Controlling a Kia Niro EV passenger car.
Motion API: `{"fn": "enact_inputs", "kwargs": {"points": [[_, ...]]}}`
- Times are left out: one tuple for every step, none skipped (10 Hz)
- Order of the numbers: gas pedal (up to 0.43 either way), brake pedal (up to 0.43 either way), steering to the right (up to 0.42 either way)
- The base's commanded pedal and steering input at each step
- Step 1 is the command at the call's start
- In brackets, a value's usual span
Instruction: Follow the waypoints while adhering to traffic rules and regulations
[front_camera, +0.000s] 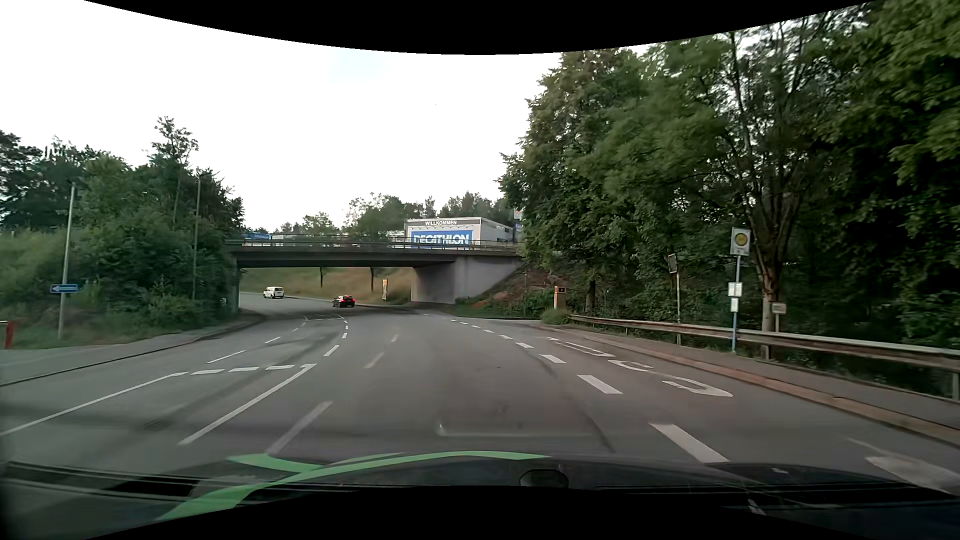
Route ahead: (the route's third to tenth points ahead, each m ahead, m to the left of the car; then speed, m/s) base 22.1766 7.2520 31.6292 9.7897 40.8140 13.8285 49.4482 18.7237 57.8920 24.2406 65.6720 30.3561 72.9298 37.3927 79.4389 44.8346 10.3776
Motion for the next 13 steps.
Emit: {"fn": "enact_inputs", "kwargs": {"points": [[0.118, 0.0, -0.044], [0.118, 0.0, -0.047], [0.118, 0.0, -0.049], [0.11, 0.0, -0.05], [0.098, 0.0, -0.05], [0.098, 0.0, -0.051], [0.098, 0.0, -0.054], [0.098, 0.0, -0.058], [0.087, 0.0, -0.062], [0.087, 0.0, -0.066], [0.087, 0.0, -0.068], [0.079, 0.0, -0.068], [0.067, 0.0, -0.068]]}}
